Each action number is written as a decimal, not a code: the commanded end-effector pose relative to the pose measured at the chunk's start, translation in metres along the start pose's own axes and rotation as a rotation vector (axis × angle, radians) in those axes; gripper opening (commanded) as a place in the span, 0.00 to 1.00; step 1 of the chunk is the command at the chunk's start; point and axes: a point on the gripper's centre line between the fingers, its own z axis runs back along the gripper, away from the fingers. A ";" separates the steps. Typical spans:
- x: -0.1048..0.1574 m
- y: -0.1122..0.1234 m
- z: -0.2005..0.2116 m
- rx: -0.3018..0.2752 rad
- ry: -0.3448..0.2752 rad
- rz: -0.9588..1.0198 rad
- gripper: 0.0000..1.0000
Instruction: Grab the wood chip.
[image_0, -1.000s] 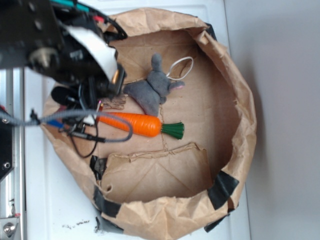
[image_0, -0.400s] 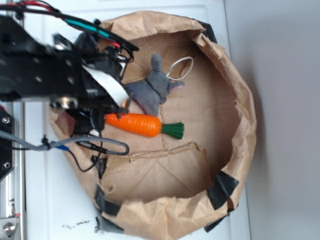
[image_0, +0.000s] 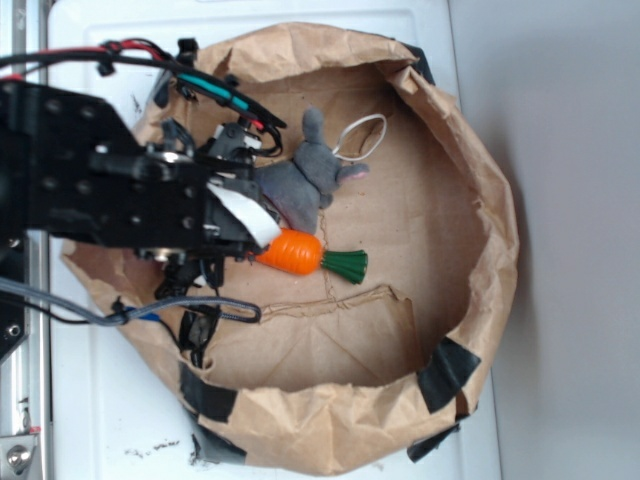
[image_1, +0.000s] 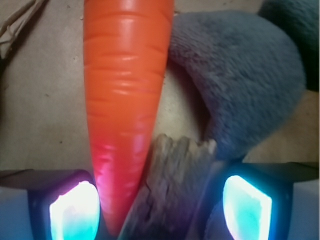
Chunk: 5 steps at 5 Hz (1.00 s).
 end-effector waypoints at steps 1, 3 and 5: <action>0.016 -0.012 -0.004 -0.038 -0.070 0.023 0.35; 0.012 -0.004 0.005 -0.028 -0.103 0.064 0.00; 0.008 -0.001 0.015 -0.006 -0.135 0.081 0.00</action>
